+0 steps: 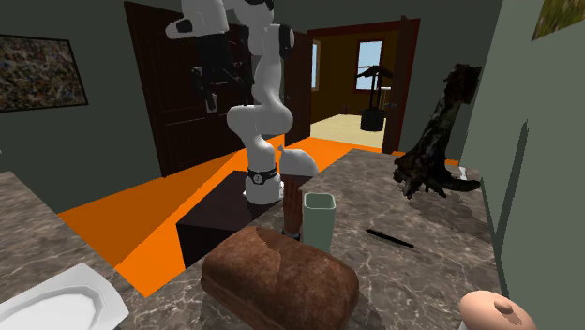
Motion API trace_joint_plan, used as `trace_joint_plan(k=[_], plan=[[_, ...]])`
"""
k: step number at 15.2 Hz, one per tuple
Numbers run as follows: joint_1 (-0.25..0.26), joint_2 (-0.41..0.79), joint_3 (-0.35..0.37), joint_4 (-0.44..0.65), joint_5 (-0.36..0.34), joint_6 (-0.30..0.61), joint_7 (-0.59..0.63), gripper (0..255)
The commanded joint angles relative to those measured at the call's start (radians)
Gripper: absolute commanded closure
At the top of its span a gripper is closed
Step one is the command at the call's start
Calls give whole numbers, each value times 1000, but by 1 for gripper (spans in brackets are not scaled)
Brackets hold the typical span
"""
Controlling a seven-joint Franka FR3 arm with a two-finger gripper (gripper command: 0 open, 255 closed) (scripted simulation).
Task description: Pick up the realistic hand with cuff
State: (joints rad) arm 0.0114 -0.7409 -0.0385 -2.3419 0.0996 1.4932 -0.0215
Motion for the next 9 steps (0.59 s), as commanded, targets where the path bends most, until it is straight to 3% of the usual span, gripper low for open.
trace_joint_plan(k=[1, 9], plan=[[0, 0, 0, 0, 0, 0, 0, 0], [80, -73, 178, -256, 33, 331, 56, 0]])
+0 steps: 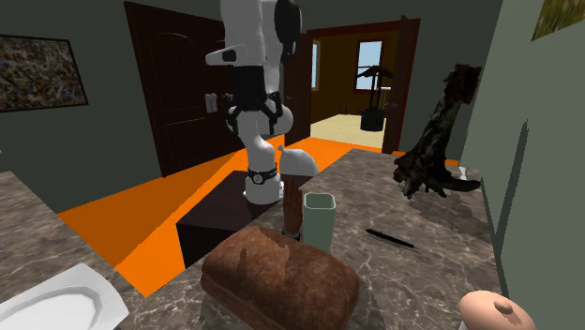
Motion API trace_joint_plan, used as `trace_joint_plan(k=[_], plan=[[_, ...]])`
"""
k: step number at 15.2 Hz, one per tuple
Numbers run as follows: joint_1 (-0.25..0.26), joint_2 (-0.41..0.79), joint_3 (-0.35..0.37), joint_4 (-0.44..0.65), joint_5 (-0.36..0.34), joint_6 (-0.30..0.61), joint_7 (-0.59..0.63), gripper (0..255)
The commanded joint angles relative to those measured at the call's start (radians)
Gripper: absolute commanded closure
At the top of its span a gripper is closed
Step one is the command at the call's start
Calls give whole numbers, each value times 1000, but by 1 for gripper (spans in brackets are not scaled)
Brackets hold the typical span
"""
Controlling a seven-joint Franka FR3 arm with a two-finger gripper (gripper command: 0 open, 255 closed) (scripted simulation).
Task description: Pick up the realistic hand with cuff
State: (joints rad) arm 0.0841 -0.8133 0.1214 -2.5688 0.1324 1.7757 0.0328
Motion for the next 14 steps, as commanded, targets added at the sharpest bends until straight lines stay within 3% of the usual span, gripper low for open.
trace_joint_plan(k=[1, 10, 14], plan=[[19, -1, 43, -55, 4, 93, 11, 0], [81, 129, 296, -224, 2, 535, 132, 0], [74, 180, 337, -256, -5, 629, 158, 0]])
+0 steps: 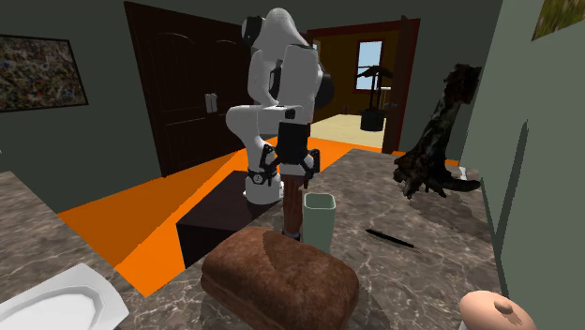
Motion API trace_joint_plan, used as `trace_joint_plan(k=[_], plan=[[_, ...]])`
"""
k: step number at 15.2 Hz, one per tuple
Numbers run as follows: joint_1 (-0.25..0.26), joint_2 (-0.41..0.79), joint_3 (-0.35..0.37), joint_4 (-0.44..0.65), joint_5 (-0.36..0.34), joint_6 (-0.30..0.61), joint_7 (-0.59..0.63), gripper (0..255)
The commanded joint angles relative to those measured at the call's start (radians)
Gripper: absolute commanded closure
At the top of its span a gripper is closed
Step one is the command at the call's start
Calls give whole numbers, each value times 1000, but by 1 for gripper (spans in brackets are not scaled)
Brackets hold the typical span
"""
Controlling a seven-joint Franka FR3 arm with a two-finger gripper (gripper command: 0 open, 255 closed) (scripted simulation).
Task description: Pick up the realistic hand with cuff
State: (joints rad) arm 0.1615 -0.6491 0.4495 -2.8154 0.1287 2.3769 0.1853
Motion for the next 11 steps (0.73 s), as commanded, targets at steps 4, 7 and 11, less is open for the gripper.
trace_joint_plan(k=[4, 7, 11], plan=[[-13, 61, 31, -38, -4, 101, 20, 0], [-14, 67, 35, -42, -5, 111, 24, 255], [-14, 67, 34, -41, -5, 111, 23, 255]])
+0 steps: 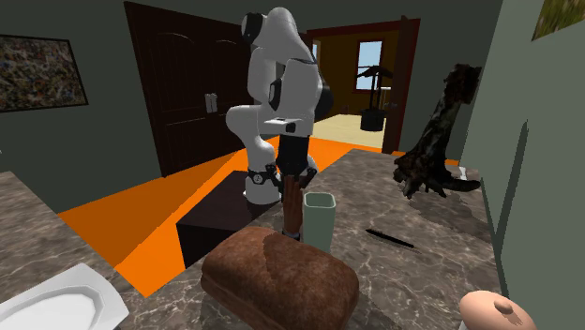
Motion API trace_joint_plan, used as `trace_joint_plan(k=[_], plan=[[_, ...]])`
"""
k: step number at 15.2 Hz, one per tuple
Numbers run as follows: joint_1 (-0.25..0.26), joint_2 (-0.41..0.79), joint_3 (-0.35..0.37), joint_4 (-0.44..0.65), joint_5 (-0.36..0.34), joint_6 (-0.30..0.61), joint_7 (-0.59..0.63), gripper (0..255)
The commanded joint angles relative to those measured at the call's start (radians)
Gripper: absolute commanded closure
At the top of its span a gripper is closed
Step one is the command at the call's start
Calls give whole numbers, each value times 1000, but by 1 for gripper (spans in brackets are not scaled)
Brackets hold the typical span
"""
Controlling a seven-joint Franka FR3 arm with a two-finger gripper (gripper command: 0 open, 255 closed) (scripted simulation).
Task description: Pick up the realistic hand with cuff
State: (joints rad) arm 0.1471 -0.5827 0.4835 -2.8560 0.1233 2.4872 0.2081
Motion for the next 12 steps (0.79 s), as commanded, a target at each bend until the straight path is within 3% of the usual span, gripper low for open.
trace_joint_plan(k=[1, 5, 12], plan=[[0, 1, 0, -1, 0, 0, 0, 255], [0, 1, 0, -1, 0, 2, 0, 255], [15, -74, -37, 51, 4, -125, -25, 255]])
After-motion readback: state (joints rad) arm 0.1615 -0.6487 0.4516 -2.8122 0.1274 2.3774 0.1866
